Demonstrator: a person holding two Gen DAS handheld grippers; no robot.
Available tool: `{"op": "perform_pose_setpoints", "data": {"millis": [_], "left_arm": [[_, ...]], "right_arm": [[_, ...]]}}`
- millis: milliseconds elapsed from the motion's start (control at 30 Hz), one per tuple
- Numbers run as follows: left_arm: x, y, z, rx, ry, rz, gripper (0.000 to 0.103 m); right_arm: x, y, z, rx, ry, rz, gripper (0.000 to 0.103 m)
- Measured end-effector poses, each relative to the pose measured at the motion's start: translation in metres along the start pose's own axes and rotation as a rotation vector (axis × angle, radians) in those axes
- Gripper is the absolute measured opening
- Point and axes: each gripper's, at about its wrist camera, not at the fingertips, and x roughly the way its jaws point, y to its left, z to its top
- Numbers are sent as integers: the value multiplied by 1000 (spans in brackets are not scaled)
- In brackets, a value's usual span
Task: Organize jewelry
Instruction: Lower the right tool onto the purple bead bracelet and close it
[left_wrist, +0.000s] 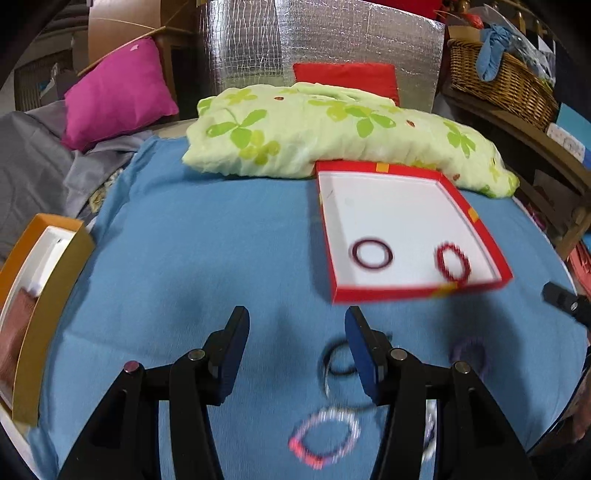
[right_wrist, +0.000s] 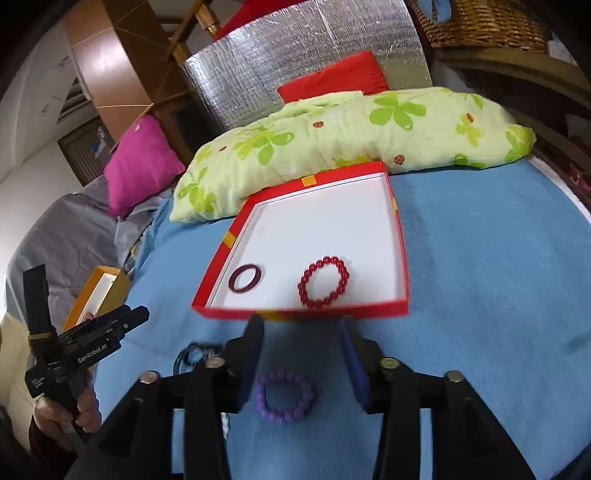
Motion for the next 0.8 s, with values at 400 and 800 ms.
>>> {"op": "perform_pose_setpoints", "data": {"millis": [400, 800], "left_arm": [[-20, 5, -46, -12, 41, -6, 60], [3, -6, -38, 49, 86, -4, 61]], "right_arm": [[-38, 4, -44, -14, 49, 10, 49], [-9, 15, -46, -37, 140, 42, 50]]}}
